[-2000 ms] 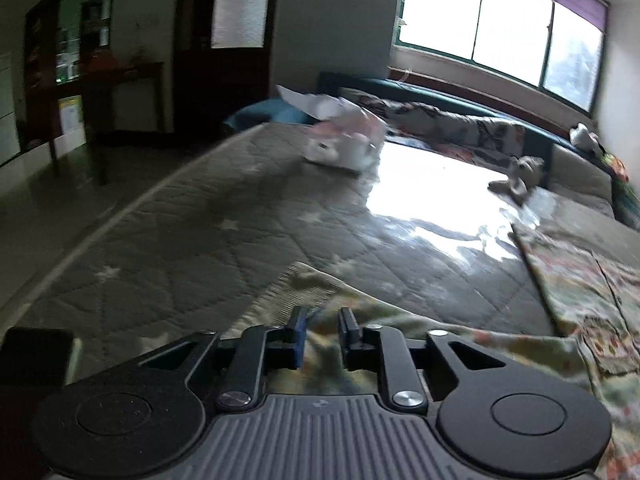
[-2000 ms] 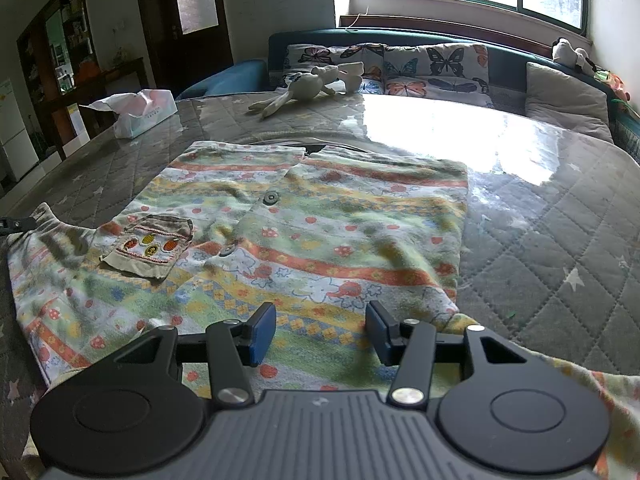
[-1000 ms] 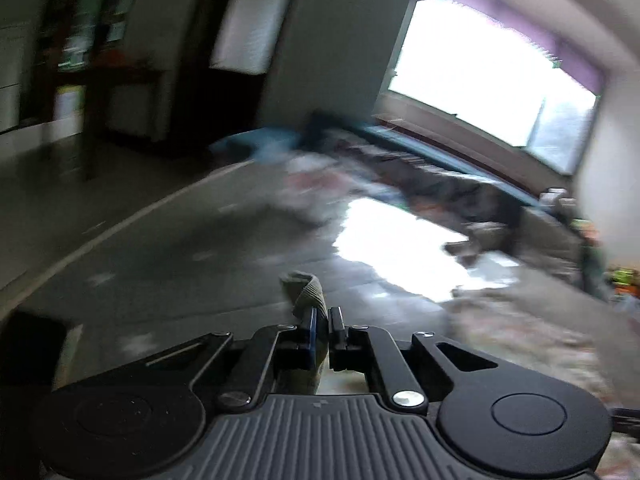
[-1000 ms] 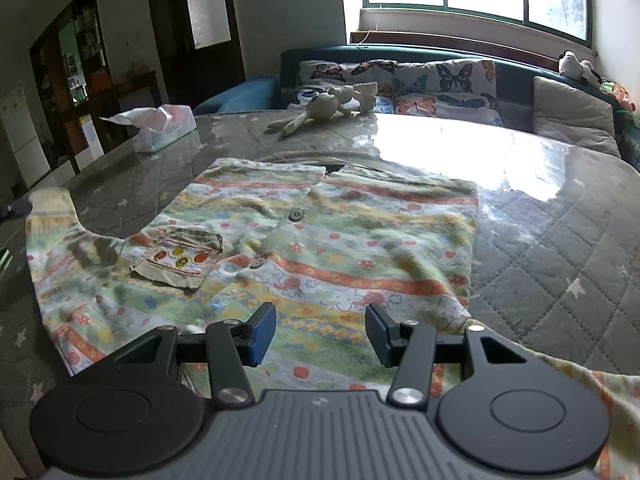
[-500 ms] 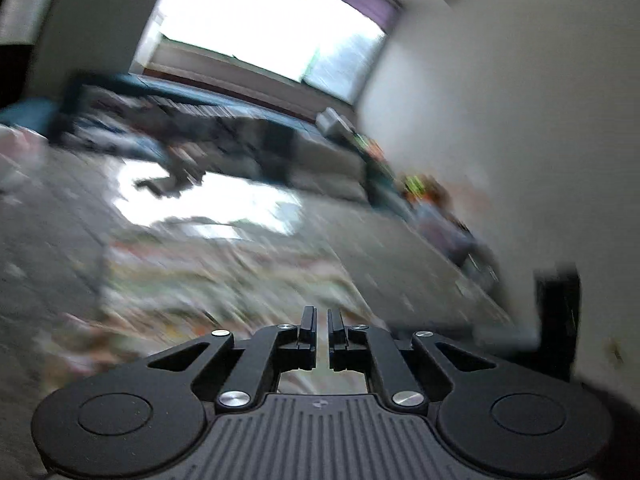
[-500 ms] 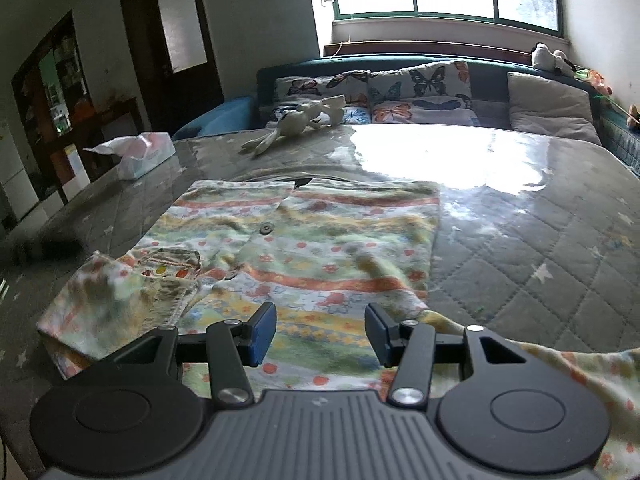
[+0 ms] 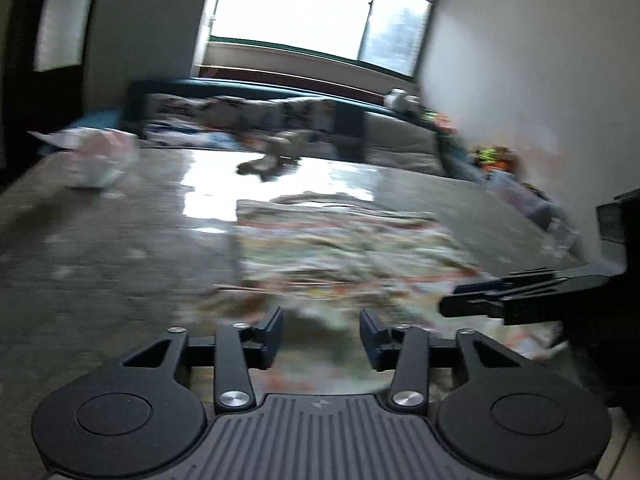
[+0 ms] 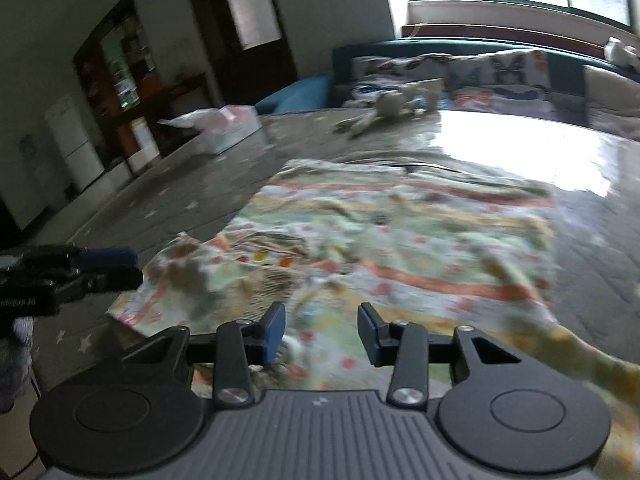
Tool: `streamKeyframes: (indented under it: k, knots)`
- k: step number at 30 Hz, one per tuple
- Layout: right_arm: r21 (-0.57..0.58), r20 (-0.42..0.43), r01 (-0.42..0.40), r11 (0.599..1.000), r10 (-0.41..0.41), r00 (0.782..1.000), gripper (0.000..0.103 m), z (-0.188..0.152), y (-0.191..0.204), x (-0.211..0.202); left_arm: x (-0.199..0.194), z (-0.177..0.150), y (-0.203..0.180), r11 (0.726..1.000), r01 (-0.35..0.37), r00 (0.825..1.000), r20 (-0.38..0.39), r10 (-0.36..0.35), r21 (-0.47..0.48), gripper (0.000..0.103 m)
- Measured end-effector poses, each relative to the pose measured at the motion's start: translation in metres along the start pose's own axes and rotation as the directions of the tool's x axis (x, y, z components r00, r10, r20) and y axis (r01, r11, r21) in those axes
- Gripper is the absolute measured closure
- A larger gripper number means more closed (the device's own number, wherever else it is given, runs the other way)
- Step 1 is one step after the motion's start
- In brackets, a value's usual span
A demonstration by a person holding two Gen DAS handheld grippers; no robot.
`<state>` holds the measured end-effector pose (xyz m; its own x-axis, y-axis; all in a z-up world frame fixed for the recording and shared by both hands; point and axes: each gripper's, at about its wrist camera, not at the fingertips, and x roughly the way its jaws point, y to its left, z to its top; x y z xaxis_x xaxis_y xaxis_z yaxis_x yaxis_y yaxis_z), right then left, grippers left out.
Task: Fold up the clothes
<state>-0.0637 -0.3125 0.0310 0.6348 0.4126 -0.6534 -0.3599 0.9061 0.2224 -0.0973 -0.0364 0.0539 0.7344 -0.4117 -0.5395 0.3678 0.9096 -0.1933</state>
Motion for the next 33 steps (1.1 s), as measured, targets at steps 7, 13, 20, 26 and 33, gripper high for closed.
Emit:
streamKeyframes:
  k: [7, 13, 20, 26, 33]
  knots:
    - [-0.031, -0.052, -0.036, 0.999, 0.034, 0.998, 0.07, 0.009, 0.017, 0.036, -0.013, -0.005, 0.025, 0.994, -0.095, 0.995, 0.024, 0.096, -0.05, 0.035]
    - [-0.018, -0.092, -0.025, 1.0, 0.024, 0.995, 0.074, 0.005, 0.02, 0.049, -0.012, -0.008, 0.028, 0.993, -0.102, 0.994, 0.017, 0.104, -0.059, 0.034]
    - [0.024, -0.09, -0.027, 0.999, 0.029, 0.996, 0.085, 0.003, 0.02, 0.046, -0.01, -0.008, 0.028, 0.993, -0.1, 0.995, 0.021, 0.102, -0.064, 0.03]
    - [0.007, -0.036, -0.03, 1.0, 0.031, 0.999, 0.096, 0.007, 0.029, 0.028, -0.007, -0.006, 0.033, 0.989, -0.126, 0.992, 0.016, 0.127, -0.076, 0.029]
    - [0.014, 0.024, 0.001, 1.0, -0.001, 1.0, 0.096, 0.017, 0.028, -0.021, 0.0, -0.004, 0.039, 0.986, -0.149, 0.989, 0.001, 0.15, -0.067, 0.028]
